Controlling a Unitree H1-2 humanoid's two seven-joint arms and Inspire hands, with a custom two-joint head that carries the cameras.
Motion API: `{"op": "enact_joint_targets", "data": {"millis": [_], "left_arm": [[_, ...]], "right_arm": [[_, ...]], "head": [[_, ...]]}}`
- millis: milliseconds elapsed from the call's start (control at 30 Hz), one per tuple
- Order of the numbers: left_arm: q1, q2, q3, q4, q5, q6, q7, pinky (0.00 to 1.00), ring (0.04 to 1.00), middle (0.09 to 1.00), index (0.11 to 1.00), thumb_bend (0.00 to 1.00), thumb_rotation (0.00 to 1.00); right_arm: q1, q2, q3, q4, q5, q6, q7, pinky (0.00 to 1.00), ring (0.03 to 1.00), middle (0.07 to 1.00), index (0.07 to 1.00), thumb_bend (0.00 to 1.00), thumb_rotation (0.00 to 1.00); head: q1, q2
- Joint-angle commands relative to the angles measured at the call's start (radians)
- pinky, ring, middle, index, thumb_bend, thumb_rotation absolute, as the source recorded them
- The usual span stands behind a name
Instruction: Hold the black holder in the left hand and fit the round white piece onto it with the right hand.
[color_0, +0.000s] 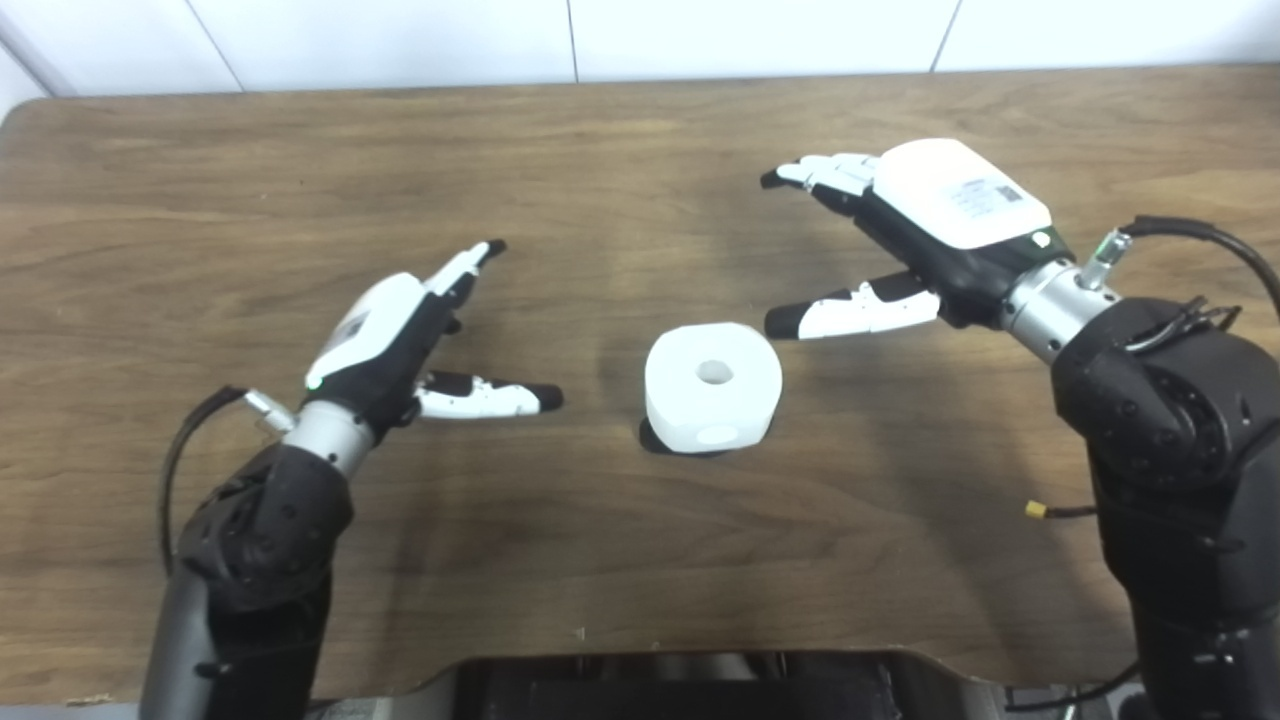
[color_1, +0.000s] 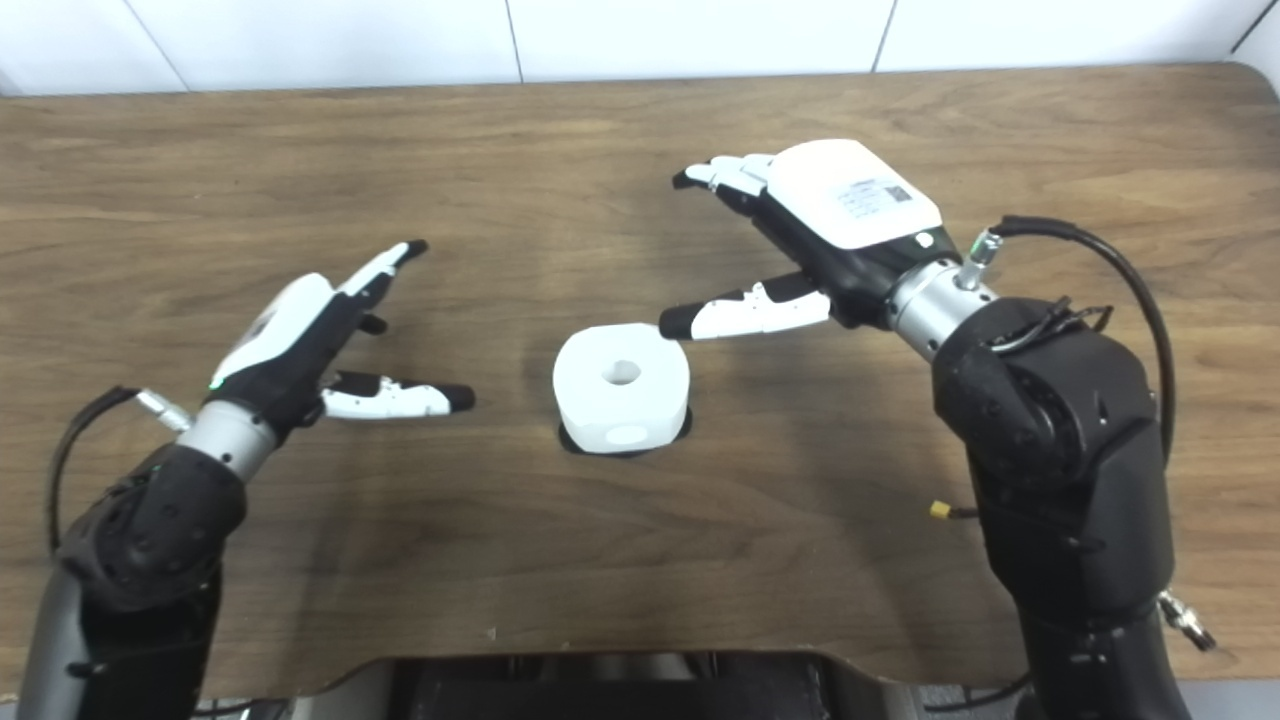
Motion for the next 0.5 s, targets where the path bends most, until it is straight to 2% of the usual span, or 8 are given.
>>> {"op": "enact_joint_targets", "data": {"millis": [0,133,167,233,333,400,433,467], "left_arm": [[0.0,0.011,0.043,-0.038,-0.065,-0.029,0.054,0.84,0.983,1.0,1.0,0.99,0.56],[0.026,-0.001,0.108,-0.04,-0.158,-0.03,0.109,0.91,0.999,1.0,1.0,0.9,0.59],[0.035,-0.01,0.125,-0.042,-0.172,-0.03,0.133,0.92,1.0,1.0,1.0,0.84,0.58],[0.05,-0.038,0.161,-0.046,-0.21,-0.013,0.174,0.88,0.968,0.989,0.98,0.73,0.57],[0.069,-0.069,0.196,-0.037,-0.247,0.0,0.226,0.87,0.938,0.963,0.947,0.61,0.63],[0.083,-0.097,0.224,-0.015,-0.287,-0.031,0.276,0.87,0.933,0.949,0.928,0.54,0.7],[0.092,-0.11,0.237,-0.002,-0.316,-0.059,0.3,0.88,0.931,0.945,0.925,0.52,0.7],[0.099,-0.12,0.247,0.011,-0.338,-0.083,0.319,0.88,0.916,0.932,0.923,0.49,0.66]], "right_arm": [[-0.01,-0.007,-0.035,-0.018,0.025,0.045,-0.035,0.77,0.908,0.907,0.888,0.78,1.0],[0.015,-0.004,-0.082,-0.012,0.085,0.116,-0.055,0.77,0.902,0.905,0.885,0.77,1.0],[0.023,0.003,-0.1,-0.008,0.112,0.14,-0.066,0.77,0.897,0.902,0.879,0.75,1.0],[0.04,0.01,-0.129,0.001,0.16,0.179,-0.09,0.79,0.899,0.904,0.873,0.72,1.0],[0.067,0.026,-0.162,0.016,0.211,0.232,-0.144,0.81,0.89,0.898,0.867,0.69,1.0],[0.097,0.04,-0.191,0.037,0.268,0.227,-0.207,0.8,0.867,0.88,0.86,0.63,1.0],[0.115,0.053,-0.214,0.053,0.319,0.211,-0.244,0.8,0.858,0.871,0.856,0.59,1.0],[0.129,0.064,-0.235,0.068,0.371,0.199,-0.274,0.77,0.843,0.862,0.85,0.56,1.0]], "head": [[-0.002,-0.001],[-0.015,-0.008],[-0.014,-0.01],[-0.014,-0.01],[-0.013,-0.01],[-0.013,-0.01],[-0.016,-0.011],[-0.016,-0.011]]}}
